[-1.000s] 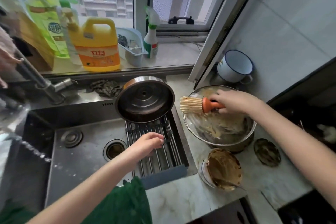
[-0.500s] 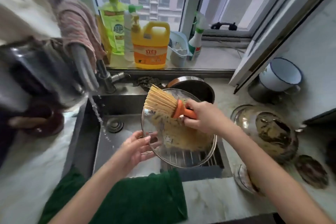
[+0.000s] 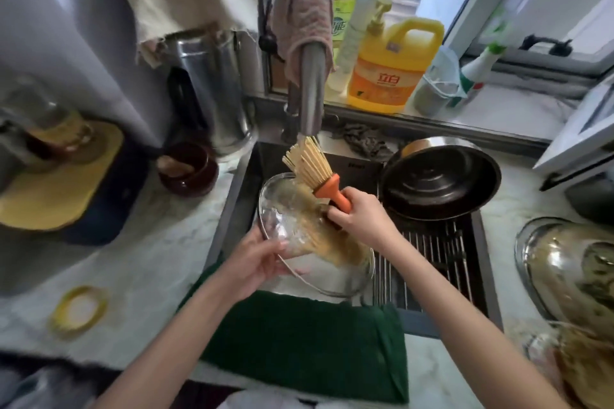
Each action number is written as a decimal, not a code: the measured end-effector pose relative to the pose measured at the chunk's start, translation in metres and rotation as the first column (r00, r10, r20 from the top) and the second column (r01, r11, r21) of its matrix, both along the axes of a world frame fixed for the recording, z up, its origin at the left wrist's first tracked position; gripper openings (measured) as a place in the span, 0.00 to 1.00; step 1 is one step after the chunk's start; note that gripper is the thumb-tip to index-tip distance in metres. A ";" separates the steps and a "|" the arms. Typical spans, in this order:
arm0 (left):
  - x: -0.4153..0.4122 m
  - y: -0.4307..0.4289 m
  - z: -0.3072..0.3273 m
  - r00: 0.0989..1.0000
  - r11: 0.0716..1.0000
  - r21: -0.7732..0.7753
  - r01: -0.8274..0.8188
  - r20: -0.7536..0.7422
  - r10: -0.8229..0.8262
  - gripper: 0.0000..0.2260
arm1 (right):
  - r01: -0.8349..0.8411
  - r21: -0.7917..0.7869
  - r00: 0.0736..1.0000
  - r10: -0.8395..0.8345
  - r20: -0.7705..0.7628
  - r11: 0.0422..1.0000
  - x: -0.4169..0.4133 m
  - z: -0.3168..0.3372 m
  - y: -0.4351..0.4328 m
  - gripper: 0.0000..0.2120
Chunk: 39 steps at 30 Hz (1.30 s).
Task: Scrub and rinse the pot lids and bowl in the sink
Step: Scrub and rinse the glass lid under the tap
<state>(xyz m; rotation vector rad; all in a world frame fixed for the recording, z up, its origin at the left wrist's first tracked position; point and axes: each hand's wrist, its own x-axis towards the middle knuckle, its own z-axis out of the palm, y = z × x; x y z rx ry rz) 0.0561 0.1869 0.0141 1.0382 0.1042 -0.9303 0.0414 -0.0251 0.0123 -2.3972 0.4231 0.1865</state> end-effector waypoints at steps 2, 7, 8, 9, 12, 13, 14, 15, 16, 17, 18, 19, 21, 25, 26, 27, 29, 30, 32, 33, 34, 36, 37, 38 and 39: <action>0.009 0.005 -0.003 1.000 1.000 0.020 -0.022 0.013 0.022 0.14 | 0.017 0.035 1.000 -0.017 0.000 0.999 0.005 -0.008 0.006 0.13; 0.023 0.018 -0.017 0.998 0.998 0.043 -0.055 -0.003 0.055 0.19 | 0.163 0.018 0.986 -0.162 -0.030 0.986 0.002 -0.003 -0.013 0.22; 0.024 0.019 -0.020 0.998 0.997 0.056 -0.061 0.001 0.061 0.19 | 0.141 0.010 0.988 -0.140 -0.071 0.990 -0.002 0.002 -0.016 0.29; 0.024 0.019 -0.021 0.998 0.996 0.068 -0.062 0.005 0.062 0.19 | 0.103 -0.012 0.988 -0.104 -0.112 0.995 -0.005 0.008 -0.014 0.32; 0.026 0.017 -0.026 1.000 0.995 0.100 -0.020 0.024 0.018 0.25 | 0.010 0.049 0.984 -0.001 -0.181 0.999 -0.014 0.020 0.015 0.26; 0.026 0.015 -0.028 0.999 0.993 0.115 0.003 0.042 -0.008 0.25 | -0.025 0.103 0.977 0.047 -0.210 0.994 -0.015 0.022 0.030 0.27; 0.026 0.013 -0.030 0.998 0.992 0.128 0.021 0.059 -0.029 0.24 | -0.070 0.127 0.966 0.099 -0.239 0.989 -0.015 0.021 0.043 0.30; 0.026 0.010 -0.031 0.996 0.990 0.136 0.041 0.069 -0.051 0.23 | -0.129 0.105 0.955 0.152 -0.254 0.986 -0.014 0.019 0.055 0.33; 0.026 0.008 -0.032 0.995 0.988 0.143 0.060 0.074 -0.071 0.22 | -0.196 0.027 0.946 0.196 -0.257 0.980 -0.011 0.017 0.066 0.36; 0.026 0.006 -0.033 0.993 0.985 0.152 0.077 0.079 -0.090 0.22 | -0.238 -0.094 0.947 0.210 -0.243 0.967 -0.004 0.014 0.072 0.36; 0.027 0.004 -0.035 0.990 0.982 0.164 0.096 0.089 -0.112 0.22 | -0.246 -0.211 0.955 0.200 -0.221 0.946 0.009 0.010 0.072 0.33; 0.027 0.003 -0.036 0.984 0.975 0.186 0.119 0.110 -0.141 0.23 | -0.241 -0.302 0.961 0.185 -0.204 0.922 0.026 0.003 0.068 0.28; 0.029 0.001 -0.037 0.965 0.958 0.228 0.172 0.154 -0.210 0.25 | -0.253 -0.376 0.944 0.143 -0.297 0.891 0.058 -0.010 0.051 0.20; 0.030 -0.002 -0.044 0.962 0.958 0.237 0.162 0.177 -0.207 0.23 | -0.289 -0.223 0.926 0.213 -0.311 0.931 0.059 -0.008 0.038 0.18; 0.032 -0.002 -0.046 0.963 0.961 0.234 0.145 0.191 -0.192 0.23 | -0.307 -0.223 0.936 0.250 -0.249 0.925 0.048 -0.004 0.045 0.19; 0.033 -0.001 -0.046 0.960 0.963 0.230 0.137 0.210 -0.187 0.23 | -0.322 -0.211 0.940 0.283 -0.192 0.923 0.035 -0.002 0.054 0.20; 0.037 -0.001 -0.050 0.959 0.966 0.223 0.135 0.216 -0.184 0.23 | -0.311 -0.183 0.945 0.282 -0.166 0.933 0.033 -0.007 0.056 0.25; 0.038 -0.001 -0.051 0.962 0.965 0.223 0.137 0.200 -0.183 0.23 | -0.244 -0.146 0.960 0.217 -0.174 0.959 0.042 -0.013 0.050 0.27; 0.040 -0.003 -0.053 0.965 0.962 0.226 0.155 0.173 -0.197 0.24 | -0.168 -0.077 0.974 0.154 -0.164 0.983 0.053 -0.021 0.043 0.26; 0.040 -0.003 -0.055 0.965 0.962 0.228 0.149 0.177 -0.191 0.24 | -0.206 -0.077 0.969 0.193 -0.153 0.975 0.052 -0.021 0.044 0.25; 0.041 -0.003 -0.057 0.968 0.966 0.227 0.122 0.187 -0.166 0.24 | -0.275 -0.078 0.954 0.262 -0.145 0.958 0.050 -0.018 0.049 0.24; 0.044 -0.002 -0.060 0.982 0.970 0.231 0.073 0.155 -0.110 0.26 | -0.385 -0.093 0.920 0.374 -0.114 0.918 0.036 -0.014 0.064 0.25; 0.045 -0.001 -0.064 0.988 0.972 0.228 0.065 0.119 -0.094 0.28 | -0.409 -0.155 0.911 0.391 -0.130 0.900 0.036 -0.018 0.067 0.26; 0.046 -0.001 -0.069 0.993 0.973 0.224 0.063 0.084 -0.084 0.31 | -0.397 -0.227 0.915 0.365 -0.170 0.890 0.045 -0.028 0.065 0.25; 0.046 -0.001 -0.073 0.994 0.972 0.227 0.065 0.067 -0.082 0.31 | -0.360 -0.264 0.926 0.309 -0.216 0.895 0.055 -0.037 0.061 0.25</action>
